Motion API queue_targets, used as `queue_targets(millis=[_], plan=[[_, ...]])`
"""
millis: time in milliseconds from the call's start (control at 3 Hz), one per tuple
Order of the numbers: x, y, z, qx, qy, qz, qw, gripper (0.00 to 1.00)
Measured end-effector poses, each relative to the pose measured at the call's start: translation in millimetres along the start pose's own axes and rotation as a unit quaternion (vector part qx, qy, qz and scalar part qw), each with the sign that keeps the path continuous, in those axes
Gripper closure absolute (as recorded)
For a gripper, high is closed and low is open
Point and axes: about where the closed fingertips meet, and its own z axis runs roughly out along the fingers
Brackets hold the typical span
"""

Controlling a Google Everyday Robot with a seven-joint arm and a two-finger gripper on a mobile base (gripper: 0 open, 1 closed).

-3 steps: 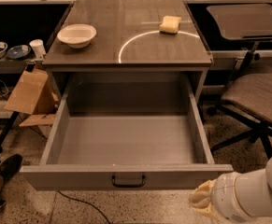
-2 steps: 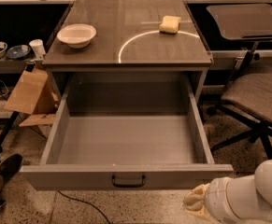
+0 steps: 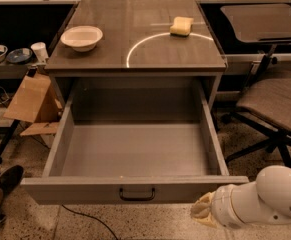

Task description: Close top drawer

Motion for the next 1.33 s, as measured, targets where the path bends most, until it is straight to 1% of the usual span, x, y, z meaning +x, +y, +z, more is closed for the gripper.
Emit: queue_targets(millis=[333, 667, 1000, 1333], plan=[[-2.2, -19.6, 2.5, 0.008, -0.002, -0.007, 0.9999, 0.75], [-5.3, -26.7, 0.3, 0.013, -0.004, -0.009, 0.9999, 0.50], [-27.6, -43.6, -10.8, 0.030, -0.019, -0.020, 0.9992, 0.28], [-27.3, -42.5, -11.0, 0.030, -0.019, -0.020, 0.9992, 0.04]])
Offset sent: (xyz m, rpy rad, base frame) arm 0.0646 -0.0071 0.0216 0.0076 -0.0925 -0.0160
